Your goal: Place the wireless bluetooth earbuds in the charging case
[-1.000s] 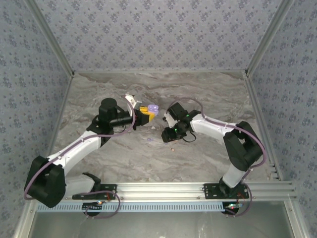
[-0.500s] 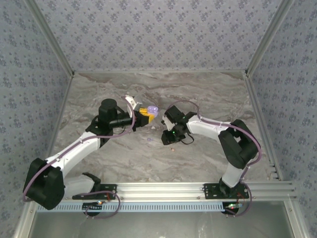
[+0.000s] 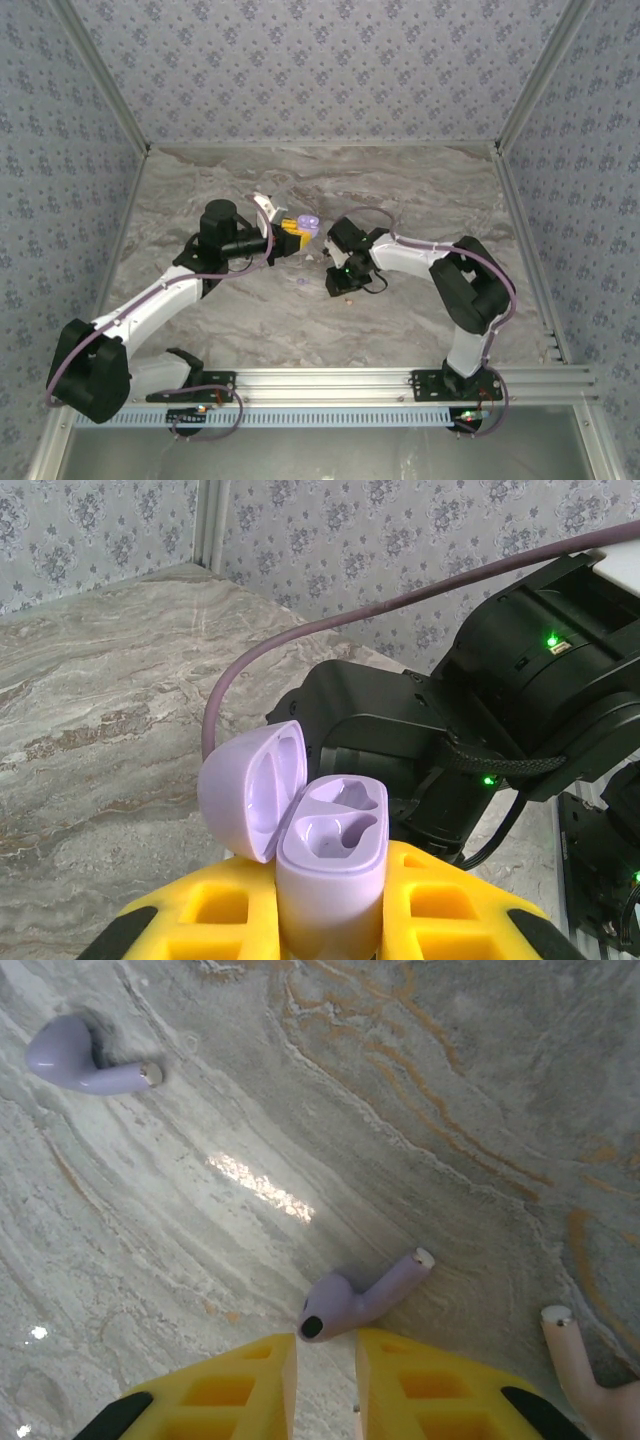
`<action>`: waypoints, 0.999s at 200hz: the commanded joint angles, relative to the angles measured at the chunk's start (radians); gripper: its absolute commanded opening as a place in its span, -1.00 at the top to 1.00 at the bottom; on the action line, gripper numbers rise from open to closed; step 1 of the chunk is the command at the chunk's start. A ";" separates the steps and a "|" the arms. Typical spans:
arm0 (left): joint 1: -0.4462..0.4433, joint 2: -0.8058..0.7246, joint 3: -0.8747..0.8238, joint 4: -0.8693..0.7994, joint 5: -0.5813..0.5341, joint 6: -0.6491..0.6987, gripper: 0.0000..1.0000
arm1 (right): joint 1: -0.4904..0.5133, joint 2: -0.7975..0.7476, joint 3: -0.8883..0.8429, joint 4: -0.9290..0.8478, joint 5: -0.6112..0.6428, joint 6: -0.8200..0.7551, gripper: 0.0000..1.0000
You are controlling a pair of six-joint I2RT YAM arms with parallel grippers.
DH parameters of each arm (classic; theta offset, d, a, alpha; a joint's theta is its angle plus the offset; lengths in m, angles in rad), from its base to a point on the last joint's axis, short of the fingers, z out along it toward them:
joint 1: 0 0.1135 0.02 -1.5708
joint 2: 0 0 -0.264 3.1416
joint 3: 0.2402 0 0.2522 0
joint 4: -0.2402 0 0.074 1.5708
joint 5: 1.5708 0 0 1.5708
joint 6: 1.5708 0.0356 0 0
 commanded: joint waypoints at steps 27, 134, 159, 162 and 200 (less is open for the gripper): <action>-0.006 -0.023 0.004 -0.016 0.000 0.025 0.62 | 0.005 0.051 0.063 -0.009 0.052 0.043 0.60; -0.006 -0.034 0.003 -0.039 -0.015 0.033 0.63 | -0.060 0.118 0.193 0.007 0.080 0.076 0.60; -0.005 -0.041 0.004 -0.043 -0.016 0.037 0.63 | -0.084 0.074 0.176 0.021 0.015 0.041 0.52; -0.005 -0.042 0.004 -0.043 -0.015 0.036 0.63 | -0.086 0.071 0.177 0.020 0.010 0.037 0.51; -0.005 -0.042 0.009 -0.048 -0.016 0.041 0.63 | -0.097 0.079 0.222 -0.025 -0.014 -0.031 0.47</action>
